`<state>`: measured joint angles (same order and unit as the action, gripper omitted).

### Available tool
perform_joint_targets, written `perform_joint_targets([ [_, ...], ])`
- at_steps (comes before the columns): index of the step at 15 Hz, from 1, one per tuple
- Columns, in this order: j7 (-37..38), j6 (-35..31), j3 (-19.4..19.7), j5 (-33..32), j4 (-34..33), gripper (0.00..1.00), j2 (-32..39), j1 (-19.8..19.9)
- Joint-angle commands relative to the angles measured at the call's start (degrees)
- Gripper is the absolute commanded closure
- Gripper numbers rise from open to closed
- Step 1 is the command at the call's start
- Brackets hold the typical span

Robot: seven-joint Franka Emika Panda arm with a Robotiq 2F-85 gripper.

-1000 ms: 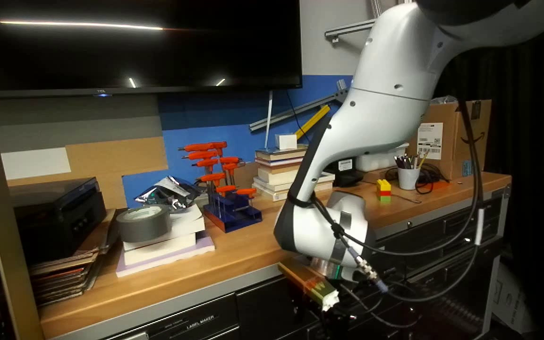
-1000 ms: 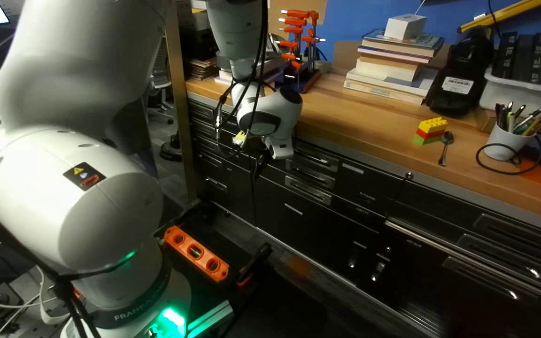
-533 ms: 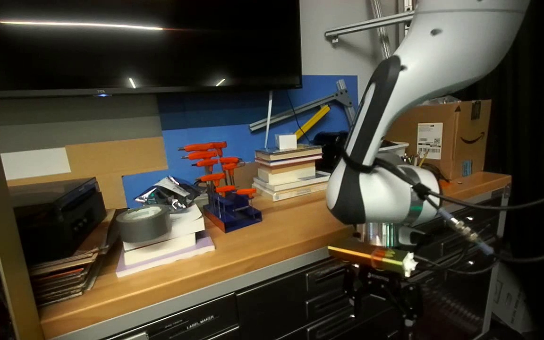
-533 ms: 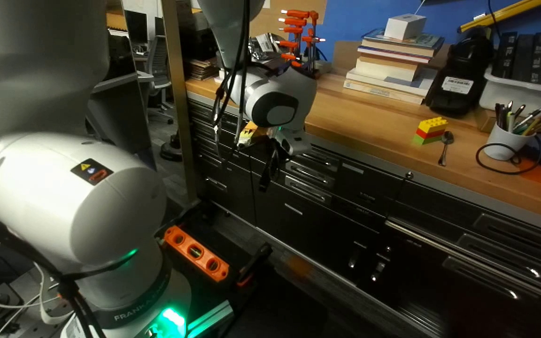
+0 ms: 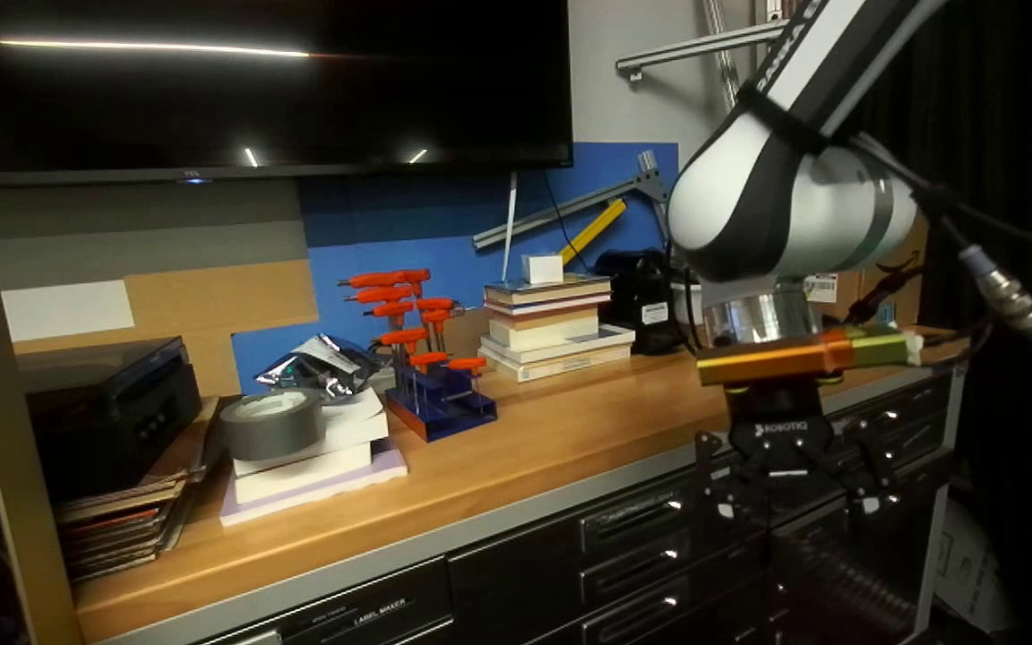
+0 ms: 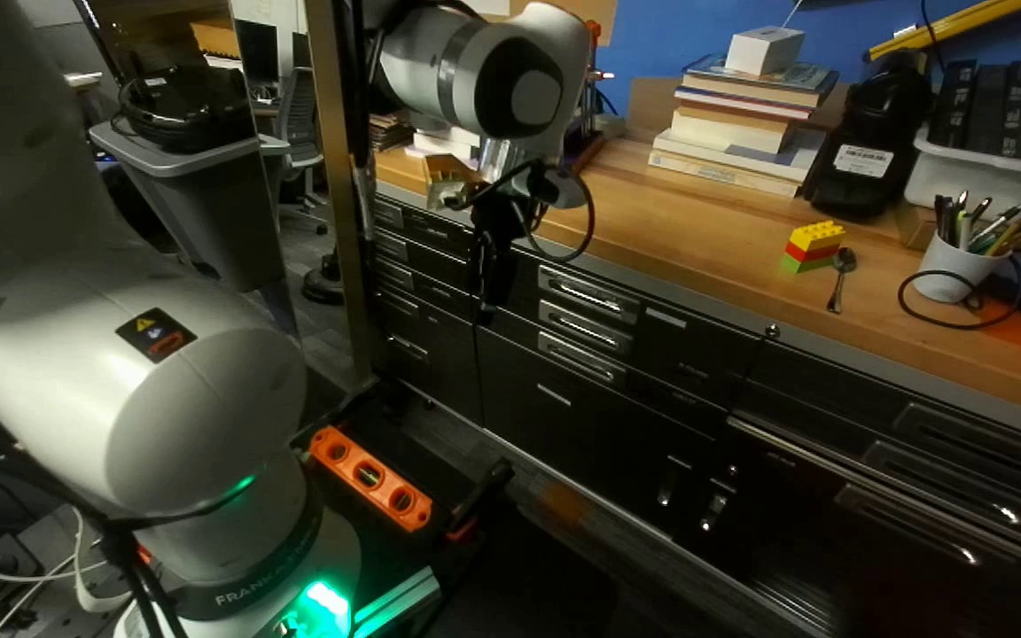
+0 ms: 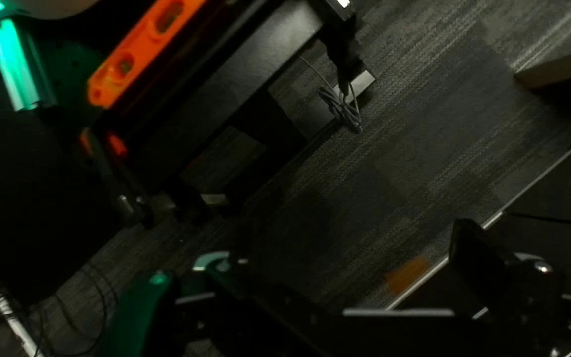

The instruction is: Pick up the black objects from the counter and put them in the open drawer and close it

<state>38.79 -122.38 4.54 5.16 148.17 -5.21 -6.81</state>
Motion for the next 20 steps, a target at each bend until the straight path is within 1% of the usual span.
perform_joint_targets([
  [1, -8.8, 13.0, -2.8, -3.0, 1.0, 0.0, -14.1, 3.1],
  [5, -16.4, 27.4, -4.3, -4.4, -1.3, 0.0, -26.7, 5.8],
  [8, -24.4, 36.2, -2.9, -5.0, -3.0, 0.0, -34.8, 7.5],
  [10, -29.6, 40.3, -2.0, -6.1, -4.0, 0.0, -38.6, 8.3],
  [12, -34.2, 41.0, -1.0, -8.1, -3.6, 0.0, -42.7, 9.0],
  [14, -39.2, 38.1, 1.1, -8.7, -2.1, 0.0, -46.6, 9.0],
  [17, -45.2, 35.1, 3.8, -8.9, -0.6, 0.0, -49.6, 8.8],
  [20, -49.7, 32.6, 5.7, -8.8, 1.2, 0.0, -51.7, 8.6],
])
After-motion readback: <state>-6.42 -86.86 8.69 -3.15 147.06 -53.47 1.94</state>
